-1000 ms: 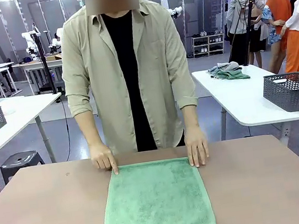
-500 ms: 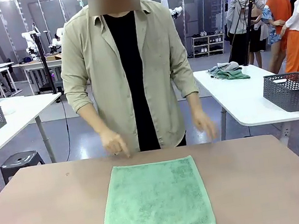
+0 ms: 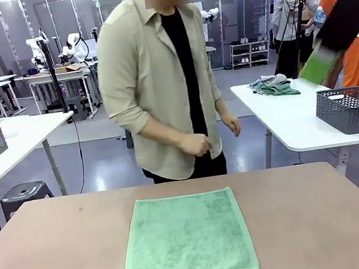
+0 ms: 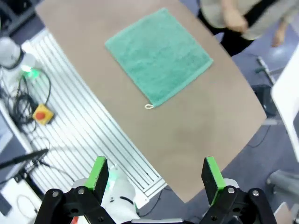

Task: Fold the towels and place them in the basket.
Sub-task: When a person lays out a Towel with hook on the table, fold it in half twice.

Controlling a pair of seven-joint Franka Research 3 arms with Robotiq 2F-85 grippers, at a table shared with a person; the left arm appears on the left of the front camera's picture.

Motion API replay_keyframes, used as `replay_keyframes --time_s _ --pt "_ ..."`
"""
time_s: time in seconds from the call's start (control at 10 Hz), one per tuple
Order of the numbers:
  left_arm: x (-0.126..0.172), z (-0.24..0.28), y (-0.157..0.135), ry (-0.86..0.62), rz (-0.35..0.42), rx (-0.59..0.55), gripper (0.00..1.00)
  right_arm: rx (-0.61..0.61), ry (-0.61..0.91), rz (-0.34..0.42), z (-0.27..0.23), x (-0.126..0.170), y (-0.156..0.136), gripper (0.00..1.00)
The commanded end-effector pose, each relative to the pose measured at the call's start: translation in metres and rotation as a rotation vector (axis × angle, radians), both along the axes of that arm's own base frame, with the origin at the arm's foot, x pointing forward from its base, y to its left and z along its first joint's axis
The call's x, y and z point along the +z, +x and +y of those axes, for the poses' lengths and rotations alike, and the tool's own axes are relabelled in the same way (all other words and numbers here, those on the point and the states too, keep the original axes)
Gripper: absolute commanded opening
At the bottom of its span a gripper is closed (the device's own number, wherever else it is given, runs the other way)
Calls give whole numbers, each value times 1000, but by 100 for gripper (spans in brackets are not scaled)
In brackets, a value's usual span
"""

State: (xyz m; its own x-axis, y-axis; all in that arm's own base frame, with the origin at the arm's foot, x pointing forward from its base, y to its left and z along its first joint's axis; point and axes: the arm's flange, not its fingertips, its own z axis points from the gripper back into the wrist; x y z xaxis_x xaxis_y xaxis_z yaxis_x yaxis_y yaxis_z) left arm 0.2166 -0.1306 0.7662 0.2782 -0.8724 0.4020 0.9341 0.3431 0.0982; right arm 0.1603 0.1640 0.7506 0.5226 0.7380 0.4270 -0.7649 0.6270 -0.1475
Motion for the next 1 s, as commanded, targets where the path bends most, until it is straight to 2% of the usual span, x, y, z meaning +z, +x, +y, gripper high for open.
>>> replay_keyframes --time_s 0.0,0.1,0.2,0.5,0.6,0.8,0.9 --pt "-26 -22 3 141 -60 -127 100 191 -100 1 17 -33 9 100" --pt "-48 -40 0 206 -83 -197 100 238 -140 7 26 -50 9 100" --pt "-72 -57 -4 268 -107 -260 100 295 -206 17 38 -79 11 100" --pt "-122 -76 -12 379 -128 -366 100 491 -287 53 52 -138 18 100" --pt "-133 -77 -13 391 -134 -385 100 559 -298 78 54 -147 18 100" --pt "-145 -78 -16 404 -184 -412 100 593 -334 119 59 -154 19 100" --pt "-146 -79 -17 417 -175 -402 100 593 -358 136 62 -156 19 100"
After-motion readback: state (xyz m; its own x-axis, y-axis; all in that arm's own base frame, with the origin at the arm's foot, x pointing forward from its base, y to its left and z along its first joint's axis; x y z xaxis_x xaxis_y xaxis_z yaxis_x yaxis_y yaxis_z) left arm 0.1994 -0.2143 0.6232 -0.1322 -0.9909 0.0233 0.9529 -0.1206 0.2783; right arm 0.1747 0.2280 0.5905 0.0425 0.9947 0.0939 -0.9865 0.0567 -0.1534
